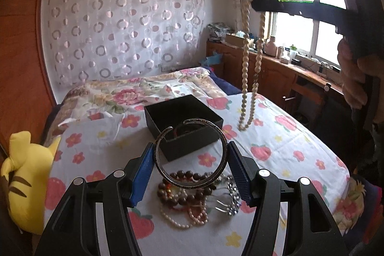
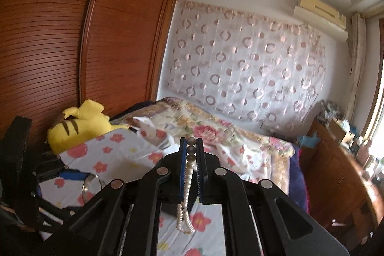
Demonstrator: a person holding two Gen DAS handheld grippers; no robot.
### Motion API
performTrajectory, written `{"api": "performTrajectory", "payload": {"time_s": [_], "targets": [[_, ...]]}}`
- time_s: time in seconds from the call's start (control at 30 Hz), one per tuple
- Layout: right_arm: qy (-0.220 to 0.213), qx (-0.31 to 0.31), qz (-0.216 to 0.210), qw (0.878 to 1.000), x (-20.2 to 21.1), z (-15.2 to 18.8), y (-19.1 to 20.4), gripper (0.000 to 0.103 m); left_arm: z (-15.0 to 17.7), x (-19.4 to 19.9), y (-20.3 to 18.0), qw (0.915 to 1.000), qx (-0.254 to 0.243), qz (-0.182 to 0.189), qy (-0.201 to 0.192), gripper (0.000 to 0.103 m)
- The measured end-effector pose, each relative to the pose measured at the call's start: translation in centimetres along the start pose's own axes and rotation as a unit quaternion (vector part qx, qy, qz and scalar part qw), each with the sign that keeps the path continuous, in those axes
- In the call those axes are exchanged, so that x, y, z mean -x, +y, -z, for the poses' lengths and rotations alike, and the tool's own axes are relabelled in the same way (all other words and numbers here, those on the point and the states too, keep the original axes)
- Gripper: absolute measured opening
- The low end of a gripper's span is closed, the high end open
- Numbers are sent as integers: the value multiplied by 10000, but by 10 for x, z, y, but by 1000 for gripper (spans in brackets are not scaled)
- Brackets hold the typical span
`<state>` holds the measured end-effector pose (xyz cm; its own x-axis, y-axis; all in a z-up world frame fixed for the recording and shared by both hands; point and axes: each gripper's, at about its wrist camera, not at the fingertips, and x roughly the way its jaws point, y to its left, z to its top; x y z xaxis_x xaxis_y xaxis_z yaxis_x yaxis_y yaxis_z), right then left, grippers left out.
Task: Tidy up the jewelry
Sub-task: 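Lower the pearl necklace into the box and open the right tool while the left tool holds the bangle above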
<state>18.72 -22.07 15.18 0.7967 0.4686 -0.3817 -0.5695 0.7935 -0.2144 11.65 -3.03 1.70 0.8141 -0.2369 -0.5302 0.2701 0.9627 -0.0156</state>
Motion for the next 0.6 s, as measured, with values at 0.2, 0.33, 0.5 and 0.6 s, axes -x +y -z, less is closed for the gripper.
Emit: {"api": "performTrajectory", "payload": {"time_s": [0.2, 0.33, 0.5, 0.6], "targets": [[-21, 86, 135, 9999, -17, -24, -8, 8, -10, -6, 2, 10000, -68, -71, -9, 58], [-8, 138, 149, 9998, -22, -30, -11, 8, -11, -9, 4, 9999, -95, -98, -2, 58], [161, 315, 293, 9989, -53, -32, -6, 8, -13, -14, 9, 9999, -34, -110, 29, 58], [332, 376, 328, 9982, -73, -25, -1, 8, -18, -15, 13, 9999, -18, -118, 15, 58]]}}
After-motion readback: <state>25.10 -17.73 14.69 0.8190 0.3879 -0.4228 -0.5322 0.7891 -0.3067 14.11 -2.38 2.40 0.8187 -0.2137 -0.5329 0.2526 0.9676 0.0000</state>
